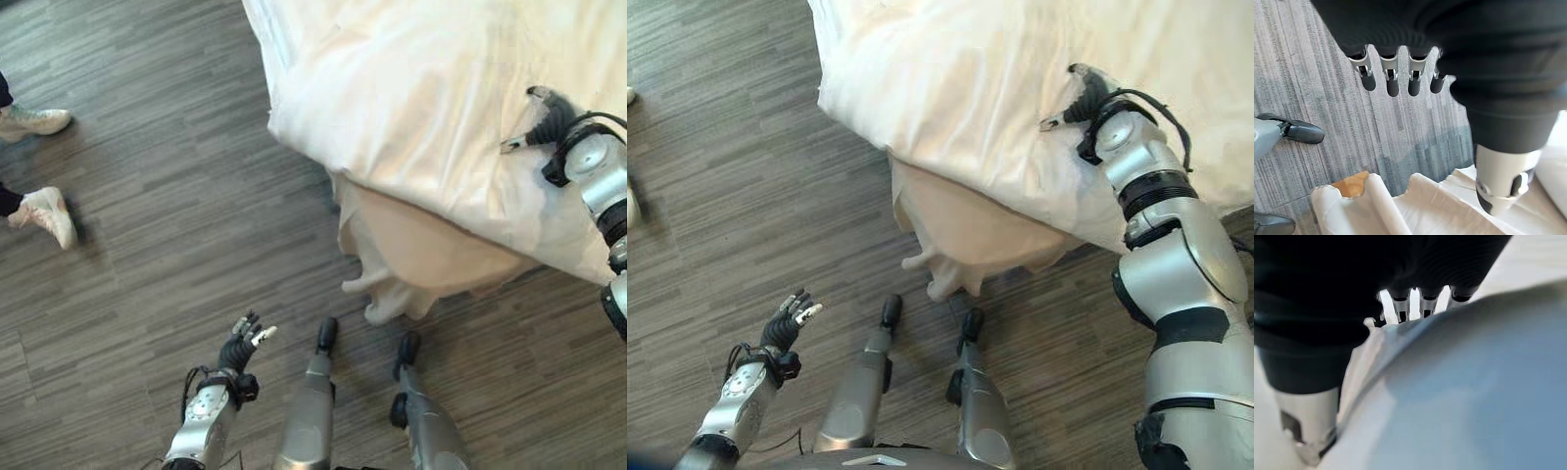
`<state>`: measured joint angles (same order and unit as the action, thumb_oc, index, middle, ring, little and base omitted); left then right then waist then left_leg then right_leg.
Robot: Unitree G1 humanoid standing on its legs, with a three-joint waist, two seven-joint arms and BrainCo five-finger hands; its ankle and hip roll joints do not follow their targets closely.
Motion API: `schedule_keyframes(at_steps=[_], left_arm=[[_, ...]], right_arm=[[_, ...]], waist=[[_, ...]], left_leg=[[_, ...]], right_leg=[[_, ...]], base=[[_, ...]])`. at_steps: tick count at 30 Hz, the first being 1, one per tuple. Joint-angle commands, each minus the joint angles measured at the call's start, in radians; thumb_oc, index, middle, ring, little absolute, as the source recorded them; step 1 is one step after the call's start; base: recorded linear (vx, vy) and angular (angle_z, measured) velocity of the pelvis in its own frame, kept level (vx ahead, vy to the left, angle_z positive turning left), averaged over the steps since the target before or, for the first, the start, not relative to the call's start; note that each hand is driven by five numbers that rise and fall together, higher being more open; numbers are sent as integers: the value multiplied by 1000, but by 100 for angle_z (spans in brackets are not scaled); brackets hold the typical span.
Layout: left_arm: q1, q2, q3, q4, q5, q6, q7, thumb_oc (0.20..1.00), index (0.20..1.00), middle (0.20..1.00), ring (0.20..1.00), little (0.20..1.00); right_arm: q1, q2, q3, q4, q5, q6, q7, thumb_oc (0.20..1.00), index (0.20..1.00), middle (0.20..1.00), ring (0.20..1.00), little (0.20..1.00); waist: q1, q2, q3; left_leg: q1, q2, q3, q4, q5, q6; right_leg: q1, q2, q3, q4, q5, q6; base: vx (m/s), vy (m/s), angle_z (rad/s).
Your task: Making the bed.
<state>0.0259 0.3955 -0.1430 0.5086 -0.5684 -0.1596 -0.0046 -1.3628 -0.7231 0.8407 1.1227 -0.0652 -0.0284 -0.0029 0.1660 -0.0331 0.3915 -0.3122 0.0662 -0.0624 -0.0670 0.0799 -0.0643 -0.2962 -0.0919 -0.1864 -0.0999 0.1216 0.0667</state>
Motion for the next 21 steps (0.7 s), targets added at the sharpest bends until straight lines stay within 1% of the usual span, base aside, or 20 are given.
schedule_keyframes(at_steps=[1, 4, 8, 9, 10, 11, 12, 13, 14, 17, 21], left_arm=[[-5, 43, -15, -24, -6, -41, 15, 1000, 1000, 1000, 1000, 1000], [-28, 47, -21, -24, -4, -46, 27, 1000, 1000, 1000, 1000, 1000], [-53, 33, -23, -35, -14, -49, 47, 1000, 1000, 1000, 1000, 1000], [-52, 34, -23, -35, -14, -49, 47, 1000, 1000, 1000, 1000, 1000], [-60, 20, -25, -32, -13, -51, 58, 1000, 1000, 1000, 1000, 1000], [-64, 16, -26, -25, -11, -51, 64, 1000, 1000, 1000, 1000, 1000], [-65, 16, -26, -25, -11, -51, 64, 1000, 1000, 1000, 1000, 1000], [-70, 5, -26, -17, -10, -49, 72, 1000, 1000, 1000, 1000, 1000], [-76, -8, -29, -2, 0, -49, 80, 1000, 1000, 1000, 1000, 1000], [-76, -33, -30, 7, 1, -50, 92, 1000, 1000, 1000, 1000, 1000], [-82, -65, -28, 30, 17, -46, 112, 1000, 1000, 1000, 1000, 1000]], right_arm=[[-137, 36, 133, -15, -144, -34, 25, 1000, 1000, 1000, 1000, 1000], [-138, 74, 141, -35, -176, -30, 21, 1000, 1000, 1000, 1000, 1000], [-88, 133, 104, -17, -171, -19, 20, 1000, 1000, 1000, 1000, 1000], [-87, 133, 103, -16, -171, -19, 20, 1000, 1000, 1000, 1000, 1000], [-15, 175, 47, 15, -159, -8, 9, 1000, 1000, 1000, 1000, 1000], [12, 197, 27, 34, -161, -3, 5, 598, 598, 598, 598, 598], [11, 197, 27, 34, -162, -3, 5, 200, 200, 200, 200, 200], [71, 231, -1, 44, -165, 2, 2, 200, 200, 200, 200, 200], [156, 293, -13, 63, -201, 9, 9, 200, 200, 200, 200, 200], [314, 380, -78, 100, -241, 26, -25, 200, 200, 200, 200, 200], [529, 499, -133, 111, -292, 45, -58, 200, 200, 200, 200, 200]], waist=[[28, -29, 0], [33, -23, 17], [43, -12, 40], [44, -11, 41], [47, -1, 53], [49, 3, 55], [49, 2, 54], [50, 4, 56], [48, 10, 57], [42, 20, 55], [23, 30, 39]], left_leg=[[-44, 56, 79, -20, 112, -56], [-66, 56, 74, -20, 119, -59], [-90, 52, 68, -20, 128, -61], [-87, 53, 68, -20, 126, -61], [-92, 50, 64, -20, 128, -61], [-92, 51, 64, -20, 128, -61], [-95, 50, 63, -20, 130, -61], [-93, 49, 62, -20, 130, -59], [-87, 48, 61, -18, 126, -57], [-67, 43, 59, -15, 111, -50], [-25, 37, 63, -16, 91, -40]], right_leg=[[-12, -68, -34, 20, 42, 81], [-33, -69, -35, 22, 46, 80], [-53, -69, -37, 23, 50, 80], [-51, -69, -37, 23, 48, 79], [-54, -69, -38, 24, 48, 79], [-54, -69, -39, 24, 48, 79], [-57, -70, -40, 23, 50, 79], [-55, -71, -39, 24, 49, 80], [-46, -72, -39, 25, 43, 78], [-24, -74, -39, 33, 28, 76], [8, -82, -31, 55, 6, 75]], base=[[-20, -35, -2], [-43, -28, 0], [-28, -23, 1], [-22, -27, -3], [0, 0, 0], [0, 0, 0], [0, 0, 0], [0, 0, 0], [31, 2, -1], [34, 19, -1], [50, 45, 3]])
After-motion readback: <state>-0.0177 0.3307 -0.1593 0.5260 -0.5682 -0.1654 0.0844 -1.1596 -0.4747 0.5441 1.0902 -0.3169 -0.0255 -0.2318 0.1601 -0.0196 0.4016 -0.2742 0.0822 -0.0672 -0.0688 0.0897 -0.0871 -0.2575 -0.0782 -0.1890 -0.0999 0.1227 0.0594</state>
